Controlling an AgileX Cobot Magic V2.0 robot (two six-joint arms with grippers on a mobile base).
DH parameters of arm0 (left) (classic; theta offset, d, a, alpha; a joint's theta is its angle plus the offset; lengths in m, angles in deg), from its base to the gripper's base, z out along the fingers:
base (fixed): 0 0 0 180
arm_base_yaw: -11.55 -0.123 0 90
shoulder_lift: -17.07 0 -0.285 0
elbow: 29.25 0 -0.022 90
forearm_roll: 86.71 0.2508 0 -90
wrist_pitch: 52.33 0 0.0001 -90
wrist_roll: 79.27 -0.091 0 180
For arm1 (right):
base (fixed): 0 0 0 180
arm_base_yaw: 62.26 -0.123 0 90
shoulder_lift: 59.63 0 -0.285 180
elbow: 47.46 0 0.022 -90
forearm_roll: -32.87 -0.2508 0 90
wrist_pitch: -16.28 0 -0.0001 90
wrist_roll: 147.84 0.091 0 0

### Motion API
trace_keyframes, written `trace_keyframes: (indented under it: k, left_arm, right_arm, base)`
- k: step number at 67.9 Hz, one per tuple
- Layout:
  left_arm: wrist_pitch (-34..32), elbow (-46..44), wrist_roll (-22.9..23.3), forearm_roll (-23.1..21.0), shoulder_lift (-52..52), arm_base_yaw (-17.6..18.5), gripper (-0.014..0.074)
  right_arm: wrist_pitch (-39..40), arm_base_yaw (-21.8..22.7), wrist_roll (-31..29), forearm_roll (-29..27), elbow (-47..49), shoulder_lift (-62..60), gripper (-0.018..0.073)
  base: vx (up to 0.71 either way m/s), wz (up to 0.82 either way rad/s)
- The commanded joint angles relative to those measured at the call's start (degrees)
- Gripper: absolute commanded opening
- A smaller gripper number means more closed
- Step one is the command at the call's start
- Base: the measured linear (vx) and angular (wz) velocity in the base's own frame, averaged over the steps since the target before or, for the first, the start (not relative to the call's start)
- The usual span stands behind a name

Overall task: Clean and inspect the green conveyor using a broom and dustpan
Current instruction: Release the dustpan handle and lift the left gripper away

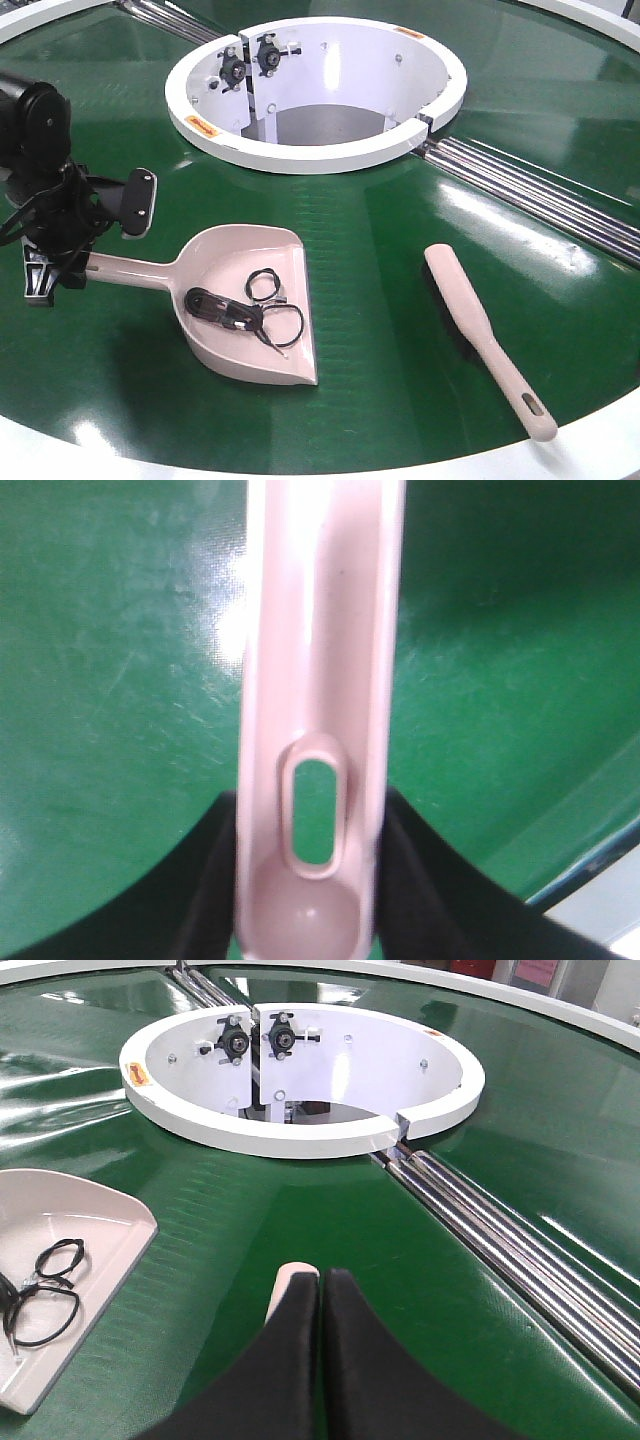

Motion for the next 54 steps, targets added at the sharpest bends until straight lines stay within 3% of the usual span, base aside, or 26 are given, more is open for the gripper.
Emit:
trace_keyframes:
  k: [1,54]
  left_arm:
    - [-0.5,-1.63,-0.15,-0.98,-2.64,0.45,-0.0006]
    - [-0.71,-1.63,0.06,-0.93,-2.64,0.45,0.0018]
  right_arm:
    - [4.29,0.22,0.08,0.19,1.57,0.19,-0.0008]
    - [4.35,0.07,0.08,0.36,1.57,0.13,-0.0008]
  base:
    - [0.0,0.0]
    - [0.0,0.0]
